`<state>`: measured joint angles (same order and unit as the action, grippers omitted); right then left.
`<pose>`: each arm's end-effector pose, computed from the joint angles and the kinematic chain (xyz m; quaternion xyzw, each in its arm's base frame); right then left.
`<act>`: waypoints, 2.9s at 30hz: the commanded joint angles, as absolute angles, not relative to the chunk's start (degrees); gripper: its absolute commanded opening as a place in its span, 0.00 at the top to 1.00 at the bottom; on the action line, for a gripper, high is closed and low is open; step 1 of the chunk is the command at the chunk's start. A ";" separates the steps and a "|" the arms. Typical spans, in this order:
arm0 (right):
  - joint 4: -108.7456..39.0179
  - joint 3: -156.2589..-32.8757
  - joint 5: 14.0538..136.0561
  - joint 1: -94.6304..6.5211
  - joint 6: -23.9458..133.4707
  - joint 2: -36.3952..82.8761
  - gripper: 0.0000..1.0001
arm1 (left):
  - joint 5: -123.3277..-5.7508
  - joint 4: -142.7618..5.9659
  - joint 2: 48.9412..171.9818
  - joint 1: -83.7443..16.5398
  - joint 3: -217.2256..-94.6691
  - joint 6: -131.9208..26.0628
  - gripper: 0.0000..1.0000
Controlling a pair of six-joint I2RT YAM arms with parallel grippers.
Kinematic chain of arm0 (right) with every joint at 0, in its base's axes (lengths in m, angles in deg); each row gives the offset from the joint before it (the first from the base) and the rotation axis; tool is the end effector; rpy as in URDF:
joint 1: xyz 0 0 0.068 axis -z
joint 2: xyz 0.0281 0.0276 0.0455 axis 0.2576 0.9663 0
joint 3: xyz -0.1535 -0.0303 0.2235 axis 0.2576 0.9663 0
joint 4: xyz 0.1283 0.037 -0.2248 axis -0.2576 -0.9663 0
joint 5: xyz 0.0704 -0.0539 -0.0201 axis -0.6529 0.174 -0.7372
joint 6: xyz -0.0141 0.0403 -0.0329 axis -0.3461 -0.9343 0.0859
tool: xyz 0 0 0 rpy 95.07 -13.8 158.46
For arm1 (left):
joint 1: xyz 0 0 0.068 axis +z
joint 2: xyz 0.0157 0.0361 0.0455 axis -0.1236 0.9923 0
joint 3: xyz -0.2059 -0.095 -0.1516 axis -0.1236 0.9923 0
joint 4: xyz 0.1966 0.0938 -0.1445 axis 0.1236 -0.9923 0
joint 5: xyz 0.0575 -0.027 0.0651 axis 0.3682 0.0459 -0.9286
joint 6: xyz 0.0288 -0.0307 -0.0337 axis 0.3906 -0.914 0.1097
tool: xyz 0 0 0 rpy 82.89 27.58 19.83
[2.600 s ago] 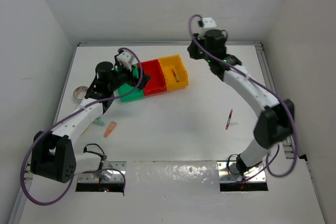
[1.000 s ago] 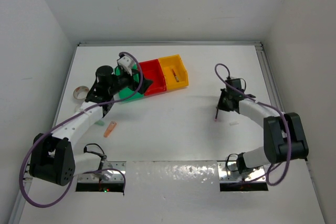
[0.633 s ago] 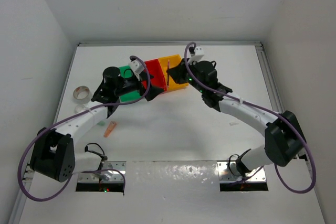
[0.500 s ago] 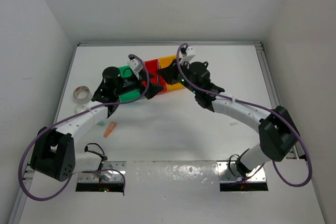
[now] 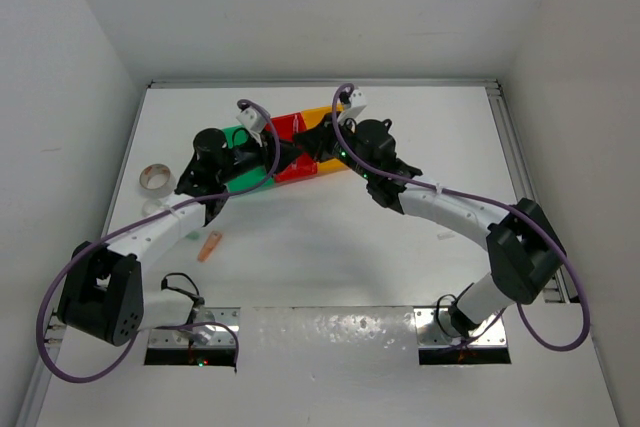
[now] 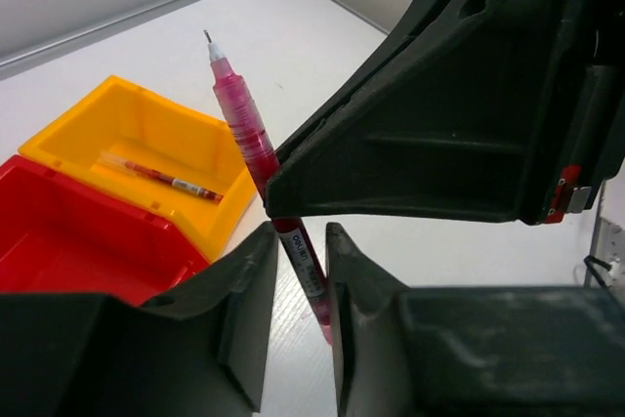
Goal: Sort the stationery into containers
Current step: Pick up the pen from the center of the board, then pick up the pen cap from the center of the board.
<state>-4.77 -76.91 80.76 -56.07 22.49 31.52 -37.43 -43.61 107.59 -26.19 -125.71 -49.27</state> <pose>0.2756 0.2423 0.2975 -0.0247 0.7182 0.4573 0.5239 0.2626 -0.1128 0.2856 0.2744 0.6716 -0.3677 0.5818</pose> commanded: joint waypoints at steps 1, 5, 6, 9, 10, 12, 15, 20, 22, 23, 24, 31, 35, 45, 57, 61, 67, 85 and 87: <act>-0.96 -77.38 79.97 -56.50 21.59 30.23 1.00 | -38.17 -40.36 107.13 -26.18 -125.53 -49.61 0.81; -0.87 -76.50 79.36 -56.59 20.53 30.23 1.00 | -40.71 -41.14 106.95 -26.18 -125.53 -49.53 0.95; -0.96 -76.33 79.18 -56.50 20.36 30.23 1.00 | -41.24 -41.41 106.86 -26.26 -125.53 -49.52 0.99; -2.01 -75.62 78.66 -55.98 20.09 29.88 1.00 | -42.65 -42.37 106.78 -26.09 -125.53 -48.82 1.00; -3.40 -75.27 78.30 -55.71 19.92 29.27 0.95 | -42.92 -42.64 106.77 -26.09 -125.70 -48.47 1.00; -5.52 -74.22 77.78 -53.79 18.17 27.77 0.75 | -44.23 -44.13 106.69 -26.18 -125.96 -47.07 1.00; -16.19 -66.69 81.53 -47.55 11.50 19.88 0.34 | -48.97 -48.26 106.34 -26.18 -126.41 -43.56 1.00; -62.35 -65.07 101.57 -35.09 5.08 5.46 0.80 | -55.92 -51.69 104.49 -25.39 -124.39 -37.40 1.00; -70.19 -63.94 102.83 -30.07 2.27 3.08 0.98 | -55.75 -51.69 103.96 -25.30 -123.77 -36.52 1.00; -73.35 -62.80 102.56 -29.00 0.95 1.94 0.96 | -55.66 -51.69 103.87 -25.30 -123.68 -36.52 1.00; -73.64 -59.75 103.08 -28.29 -0.63 0.79 0.89 | -55.57 -51.26 103.87 -25.21 -123.51 -36.60 1.00; -67.23 -48.99 105.63 -20.57 -9.44 -3.18 0.39 | -54.08 -49.32 103.17 -25.30 -122.01 -37.75 1.00; -64.33 -49.08 103.01 -18.88 -6.19 1.21 0.47 | -54.78 -49.32 102.29 -25.21 -121.22 -37.75 1.00; -56.07 -45.56 101.25 -15.46 -2.77 9.39 0.52 | -55.66 -48.97 102.11 -24.77 -120.34 -38.54 1.00; -52.37 -43.37 100.54 -12.56 -1.53 15.28 0.80 | -56.19 -49.06 102.29 -24.07 -120.43 -38.63 1.00; -51.93 -42.40 100.19 -11.94 0.13 15.46 1.00 | -56.10 -49.06 102.29 -23.98 -120.60 -38.27 1.00; -45.54 -43.10 94.24 -14.48 15.03 11.08 1.00 | -54.53 -49.06 102.29 -23.98 -120.87 -38.27 1.00; -4.04 -67.53 67.05 -38.74 37.93 8.60 1.00 | -32.29 -47.56 104.14 -26.70 -125.88 -39.41 1.00; -1.23 -69.11 65.65 -40.23 38.37 10.96 1.00 | -32.54 -47.30 104.14 -27.23 -125.88 -39.50 1.00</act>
